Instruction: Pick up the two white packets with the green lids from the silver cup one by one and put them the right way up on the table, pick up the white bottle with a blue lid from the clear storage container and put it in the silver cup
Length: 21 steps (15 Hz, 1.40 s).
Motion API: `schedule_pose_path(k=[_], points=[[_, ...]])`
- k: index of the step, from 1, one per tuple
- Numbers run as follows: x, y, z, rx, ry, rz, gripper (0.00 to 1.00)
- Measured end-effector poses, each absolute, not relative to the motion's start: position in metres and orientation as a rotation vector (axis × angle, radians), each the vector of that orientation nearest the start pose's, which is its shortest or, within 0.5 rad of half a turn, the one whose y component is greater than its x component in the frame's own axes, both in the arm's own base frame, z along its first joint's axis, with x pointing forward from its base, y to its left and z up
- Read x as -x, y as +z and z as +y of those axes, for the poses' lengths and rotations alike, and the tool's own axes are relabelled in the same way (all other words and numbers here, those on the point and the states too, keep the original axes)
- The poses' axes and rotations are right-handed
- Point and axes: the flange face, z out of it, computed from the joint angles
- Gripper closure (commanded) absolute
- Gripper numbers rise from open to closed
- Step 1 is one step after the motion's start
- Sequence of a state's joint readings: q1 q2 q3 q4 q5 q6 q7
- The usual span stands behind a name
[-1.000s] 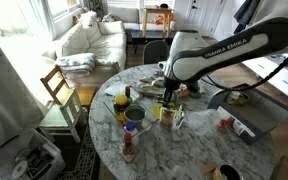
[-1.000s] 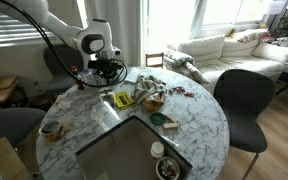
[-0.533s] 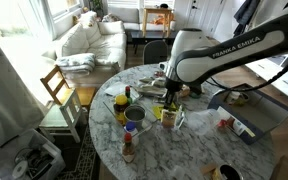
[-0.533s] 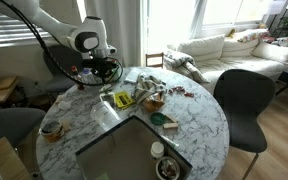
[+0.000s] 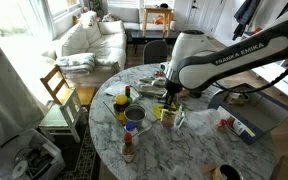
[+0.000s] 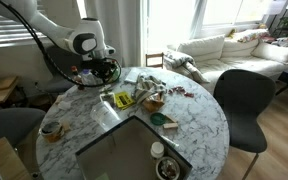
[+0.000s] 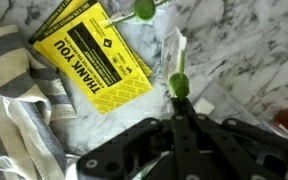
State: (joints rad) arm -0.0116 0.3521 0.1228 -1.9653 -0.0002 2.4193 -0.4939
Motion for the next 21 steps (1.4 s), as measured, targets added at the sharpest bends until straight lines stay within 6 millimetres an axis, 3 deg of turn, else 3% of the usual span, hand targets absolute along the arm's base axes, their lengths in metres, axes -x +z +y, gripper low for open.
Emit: schedule_pose_path(k=[8,19,21], points=[[-0.618,0.299,0.056,3.075,-0.222,-0.92,0.99],[-0.616,0.299,0.067,3.056,-0.221,-0.89,0.99],[-0.616,0.299,0.068,3.054,-0.217,-0.886,0.72]])
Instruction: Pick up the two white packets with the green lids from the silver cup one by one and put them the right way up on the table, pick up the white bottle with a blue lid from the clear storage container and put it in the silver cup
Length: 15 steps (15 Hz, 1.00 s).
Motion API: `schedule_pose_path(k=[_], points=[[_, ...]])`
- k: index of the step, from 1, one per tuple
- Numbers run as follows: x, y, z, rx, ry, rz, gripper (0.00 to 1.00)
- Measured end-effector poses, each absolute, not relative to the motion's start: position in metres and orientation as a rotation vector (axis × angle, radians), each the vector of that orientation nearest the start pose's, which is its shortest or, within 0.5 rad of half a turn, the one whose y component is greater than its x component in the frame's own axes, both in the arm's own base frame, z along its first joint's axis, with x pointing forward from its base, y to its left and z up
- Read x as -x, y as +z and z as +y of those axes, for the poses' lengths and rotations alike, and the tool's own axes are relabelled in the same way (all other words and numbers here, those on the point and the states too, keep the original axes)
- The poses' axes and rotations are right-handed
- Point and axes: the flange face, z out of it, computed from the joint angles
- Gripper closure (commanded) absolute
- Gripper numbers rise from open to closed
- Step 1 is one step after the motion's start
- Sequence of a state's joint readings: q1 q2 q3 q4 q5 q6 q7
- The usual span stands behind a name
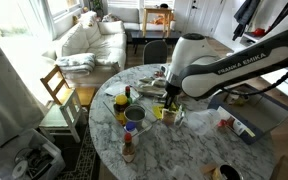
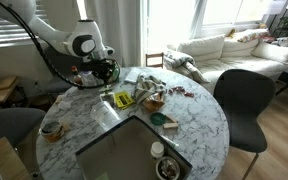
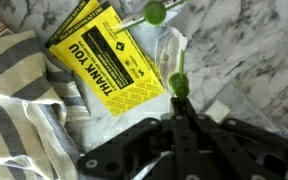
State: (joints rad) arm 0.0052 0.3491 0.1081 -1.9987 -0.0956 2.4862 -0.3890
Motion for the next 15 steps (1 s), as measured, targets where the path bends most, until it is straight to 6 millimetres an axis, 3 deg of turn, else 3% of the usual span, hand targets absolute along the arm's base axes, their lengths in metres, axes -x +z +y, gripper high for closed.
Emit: schedule_pose_path(k=[9,12,15], points=[[-0.616,0.3,0.061,3.064,-0.227,-0.861,0.05],[-0.622,0.328,0.065,3.043,-0.343,-0.832,0.0],[-0.628,0.37,0.09,2.921,-0.497,-0.94,0.0]])
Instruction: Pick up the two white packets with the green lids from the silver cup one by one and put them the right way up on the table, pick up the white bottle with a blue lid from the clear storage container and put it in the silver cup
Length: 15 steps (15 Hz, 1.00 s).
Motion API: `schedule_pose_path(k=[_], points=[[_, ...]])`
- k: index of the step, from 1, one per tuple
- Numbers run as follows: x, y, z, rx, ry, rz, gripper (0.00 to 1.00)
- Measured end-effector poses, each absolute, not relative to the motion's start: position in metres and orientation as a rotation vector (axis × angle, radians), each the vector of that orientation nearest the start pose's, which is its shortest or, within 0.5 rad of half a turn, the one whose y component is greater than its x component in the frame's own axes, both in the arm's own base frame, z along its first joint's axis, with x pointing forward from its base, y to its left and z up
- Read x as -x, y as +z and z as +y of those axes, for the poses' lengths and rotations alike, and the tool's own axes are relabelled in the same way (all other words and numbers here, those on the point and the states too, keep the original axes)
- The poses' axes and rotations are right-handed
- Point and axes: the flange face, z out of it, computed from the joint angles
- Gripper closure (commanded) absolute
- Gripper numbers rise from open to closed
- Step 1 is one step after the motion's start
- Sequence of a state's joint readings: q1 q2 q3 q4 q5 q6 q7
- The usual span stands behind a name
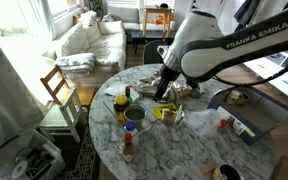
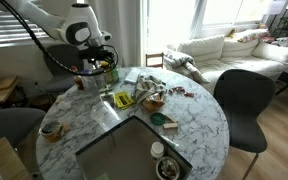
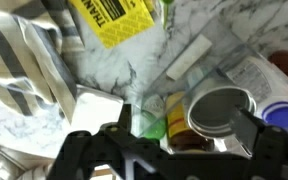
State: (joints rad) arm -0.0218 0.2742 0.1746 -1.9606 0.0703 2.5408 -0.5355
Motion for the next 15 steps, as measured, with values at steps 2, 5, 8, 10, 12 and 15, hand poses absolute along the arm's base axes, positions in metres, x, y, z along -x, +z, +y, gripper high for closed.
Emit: schedule_pose_path(k=[2,5,8,10,12,15], points=[[-0.63,0.384,0.101,2.883,-0.551,-0.985,0.0],[-0.631,0.384,0.1,2.88,-0.555,-0.992,0.0],[-0.628,0.384,0.116,2.808,-0.521,-1.15,0.0],[-0.626,0.388,0.137,2.728,-0.473,-1.289,0.0],[-0.624,0.391,0.156,2.643,-0.422,-1.423,0.0],[-0.624,0.388,0.177,2.513,-0.342,-1.616,0.0]])
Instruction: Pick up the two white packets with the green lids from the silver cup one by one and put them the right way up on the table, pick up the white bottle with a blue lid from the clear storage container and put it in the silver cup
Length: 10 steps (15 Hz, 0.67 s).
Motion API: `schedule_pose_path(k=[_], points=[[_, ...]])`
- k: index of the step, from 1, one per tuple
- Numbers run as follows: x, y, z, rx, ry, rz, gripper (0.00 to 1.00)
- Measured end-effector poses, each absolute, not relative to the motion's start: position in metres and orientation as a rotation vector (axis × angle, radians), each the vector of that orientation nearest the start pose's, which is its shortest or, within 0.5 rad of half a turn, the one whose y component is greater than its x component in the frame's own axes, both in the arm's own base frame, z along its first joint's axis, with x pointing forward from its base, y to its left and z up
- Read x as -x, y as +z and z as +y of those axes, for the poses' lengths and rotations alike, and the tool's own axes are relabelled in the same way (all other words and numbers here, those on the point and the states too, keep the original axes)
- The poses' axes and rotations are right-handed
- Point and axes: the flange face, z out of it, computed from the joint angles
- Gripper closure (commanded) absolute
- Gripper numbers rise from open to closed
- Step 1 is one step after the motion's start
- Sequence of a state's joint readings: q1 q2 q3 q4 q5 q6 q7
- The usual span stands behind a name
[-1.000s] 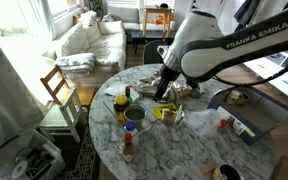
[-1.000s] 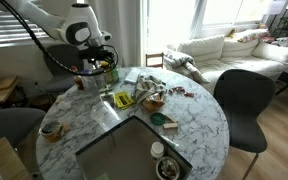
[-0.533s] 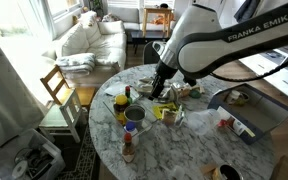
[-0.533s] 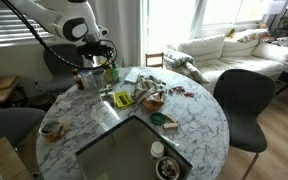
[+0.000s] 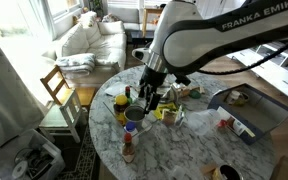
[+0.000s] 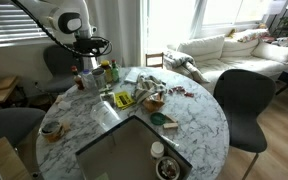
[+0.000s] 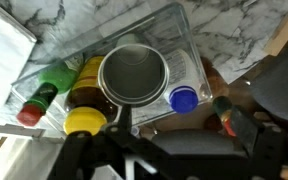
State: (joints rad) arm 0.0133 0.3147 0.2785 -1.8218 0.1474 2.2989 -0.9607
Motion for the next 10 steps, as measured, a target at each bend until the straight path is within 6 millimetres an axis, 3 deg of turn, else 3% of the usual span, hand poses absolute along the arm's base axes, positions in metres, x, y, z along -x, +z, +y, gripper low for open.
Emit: schedule_pose_path(k=[10], points=[[-0.631,0.347,0.223,2.042,-0.21,-2.152,0.0]])
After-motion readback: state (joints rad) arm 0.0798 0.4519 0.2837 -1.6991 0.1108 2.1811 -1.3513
